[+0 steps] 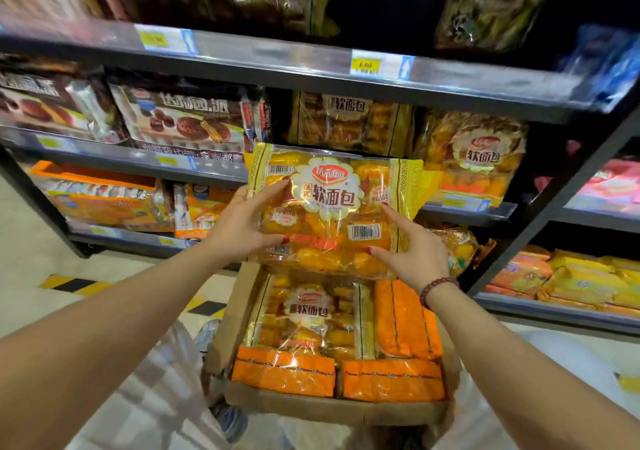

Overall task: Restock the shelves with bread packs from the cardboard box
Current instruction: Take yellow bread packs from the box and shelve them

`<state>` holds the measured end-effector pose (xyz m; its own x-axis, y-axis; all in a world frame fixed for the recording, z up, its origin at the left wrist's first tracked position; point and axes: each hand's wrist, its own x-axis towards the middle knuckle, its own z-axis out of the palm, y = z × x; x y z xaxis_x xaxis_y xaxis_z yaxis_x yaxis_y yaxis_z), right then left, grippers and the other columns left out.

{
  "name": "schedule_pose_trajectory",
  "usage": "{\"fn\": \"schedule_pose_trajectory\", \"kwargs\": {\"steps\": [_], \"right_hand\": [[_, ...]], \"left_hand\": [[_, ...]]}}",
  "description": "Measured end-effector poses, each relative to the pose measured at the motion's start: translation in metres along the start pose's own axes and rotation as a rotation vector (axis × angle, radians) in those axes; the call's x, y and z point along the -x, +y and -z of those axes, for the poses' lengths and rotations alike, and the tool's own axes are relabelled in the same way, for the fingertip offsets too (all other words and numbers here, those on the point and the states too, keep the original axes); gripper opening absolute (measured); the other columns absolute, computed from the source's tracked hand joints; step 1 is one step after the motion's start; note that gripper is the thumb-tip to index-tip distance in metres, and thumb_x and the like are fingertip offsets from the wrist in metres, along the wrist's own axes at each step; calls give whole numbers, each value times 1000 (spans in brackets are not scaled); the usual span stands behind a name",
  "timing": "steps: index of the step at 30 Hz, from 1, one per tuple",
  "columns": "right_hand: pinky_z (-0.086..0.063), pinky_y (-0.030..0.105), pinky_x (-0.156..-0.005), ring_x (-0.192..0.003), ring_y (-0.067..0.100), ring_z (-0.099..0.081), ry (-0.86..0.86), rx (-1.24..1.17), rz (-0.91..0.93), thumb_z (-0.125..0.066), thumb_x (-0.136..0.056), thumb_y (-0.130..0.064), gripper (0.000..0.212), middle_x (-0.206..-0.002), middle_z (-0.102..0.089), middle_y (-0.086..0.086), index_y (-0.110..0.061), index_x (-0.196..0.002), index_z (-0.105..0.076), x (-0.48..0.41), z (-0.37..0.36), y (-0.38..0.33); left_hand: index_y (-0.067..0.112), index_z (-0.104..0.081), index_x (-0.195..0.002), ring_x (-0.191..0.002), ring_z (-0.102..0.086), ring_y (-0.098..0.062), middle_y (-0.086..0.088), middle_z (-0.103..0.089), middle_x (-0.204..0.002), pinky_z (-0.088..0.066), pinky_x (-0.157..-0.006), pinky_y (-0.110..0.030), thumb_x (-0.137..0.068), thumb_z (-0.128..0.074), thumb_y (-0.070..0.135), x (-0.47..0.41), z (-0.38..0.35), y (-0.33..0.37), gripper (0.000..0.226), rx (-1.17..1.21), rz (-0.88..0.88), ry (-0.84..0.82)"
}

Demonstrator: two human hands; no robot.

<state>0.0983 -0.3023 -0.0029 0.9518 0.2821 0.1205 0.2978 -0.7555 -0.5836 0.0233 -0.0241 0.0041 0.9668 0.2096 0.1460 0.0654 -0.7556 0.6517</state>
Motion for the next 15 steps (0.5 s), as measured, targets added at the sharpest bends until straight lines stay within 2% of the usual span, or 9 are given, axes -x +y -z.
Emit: {"fn": "schedule_pose_trajectory", "kwargs": {"steps": [6, 9, 12, 15], "right_hand": [[-46, 36, -95, -125, 19, -50, 59, 0, 41, -74, -76, -44, 76, -137, -53, -8, -44, -141, -36, -34, 11, -9], [-47, 36, -93, -123, 20, -52, 99, 19, 79, -74, -76, -44, 76, -136, -54, -8, -43, -141, -36, -53, 14, -12], [-49, 34, -89, -123, 19, -52, 126, 35, 101, -74, -76, -44, 76, -137, -54, -10, -44, -141, -35, -73, 13, -11], [-50, 33, -88, -122, 17, -53, 134, 47, 121, -74, -75, -45, 75, -136, -54, -10, -44, -141, -37, -94, 12, -9]], "left_hand": [[60, -22, -144, -147, -20, -26, -7, -37, -153, -33, -113, -47, -74, -83, 32, -38, 17, 5, 98, -44, -33, -2], [62, -21, -143, -148, -15, -28, -9, -31, -156, -32, -114, -53, -75, -83, 30, -57, 18, 7, 97, -20, -30, -7], [62, -22, -143, -149, -12, -27, -10, -22, -159, -29, -116, -53, -75, -83, 29, -75, 14, 5, 98, -12, -32, 10], [62, -20, -144, -151, -3, -25, -7, -22, -161, -22, -117, -53, -75, -82, 29, -93, 10, 1, 98, -16, -40, 5]]}}
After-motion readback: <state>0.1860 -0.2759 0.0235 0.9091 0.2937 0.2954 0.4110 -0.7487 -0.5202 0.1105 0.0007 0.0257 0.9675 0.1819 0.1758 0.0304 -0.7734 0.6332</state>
